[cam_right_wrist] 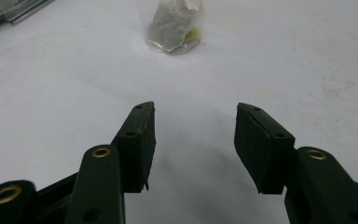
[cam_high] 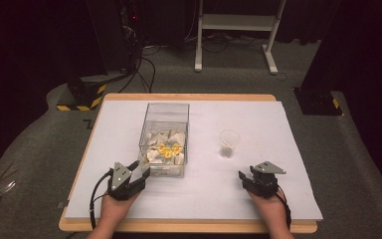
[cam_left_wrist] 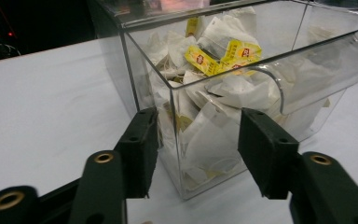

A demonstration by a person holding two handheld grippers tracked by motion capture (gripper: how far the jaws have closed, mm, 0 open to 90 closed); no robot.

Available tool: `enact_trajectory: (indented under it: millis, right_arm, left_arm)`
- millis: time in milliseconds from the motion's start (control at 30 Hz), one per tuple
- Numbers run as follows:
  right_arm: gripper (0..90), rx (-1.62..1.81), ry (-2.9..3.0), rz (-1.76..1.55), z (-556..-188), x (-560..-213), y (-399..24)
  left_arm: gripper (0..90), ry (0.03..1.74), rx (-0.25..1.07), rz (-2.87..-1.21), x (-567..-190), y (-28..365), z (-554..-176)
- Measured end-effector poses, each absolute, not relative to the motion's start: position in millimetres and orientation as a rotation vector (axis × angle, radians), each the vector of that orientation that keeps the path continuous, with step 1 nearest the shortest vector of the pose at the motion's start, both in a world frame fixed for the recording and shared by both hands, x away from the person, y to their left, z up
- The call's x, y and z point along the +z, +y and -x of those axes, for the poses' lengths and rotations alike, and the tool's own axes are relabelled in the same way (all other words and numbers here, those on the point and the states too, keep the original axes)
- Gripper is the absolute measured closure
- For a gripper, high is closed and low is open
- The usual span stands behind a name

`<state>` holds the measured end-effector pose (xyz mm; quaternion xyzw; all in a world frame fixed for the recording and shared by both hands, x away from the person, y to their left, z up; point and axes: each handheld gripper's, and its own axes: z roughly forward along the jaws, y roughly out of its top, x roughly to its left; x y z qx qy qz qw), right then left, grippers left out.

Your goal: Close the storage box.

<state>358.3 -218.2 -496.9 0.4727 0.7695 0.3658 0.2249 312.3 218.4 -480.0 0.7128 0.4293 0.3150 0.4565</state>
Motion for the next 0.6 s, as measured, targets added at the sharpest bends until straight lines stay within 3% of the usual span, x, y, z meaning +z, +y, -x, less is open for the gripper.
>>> enact_trajectory:
  millis: [67, 233, 600]
  right_arm:
    - [48.1, 1.010, 2.125, -1.306, -358.3, -497.1, -218.7]
    - [48.1, 1.025, 2.115, -1.312, -357.4, -495.9, -221.0]
    - [48.0, 1.020, 2.119, -1.309, -357.7, -496.4, -221.5]
  left_arm:
    - [37.6, 1.075, 0.826, -1.757, -479.2, 216.2, -313.6]
    - [28.3, 1.124, 0.798, -1.754, -478.0, 215.3, -320.4]
    - [25.7, 1.135, 0.798, -1.793, -477.3, 210.3, -332.9]
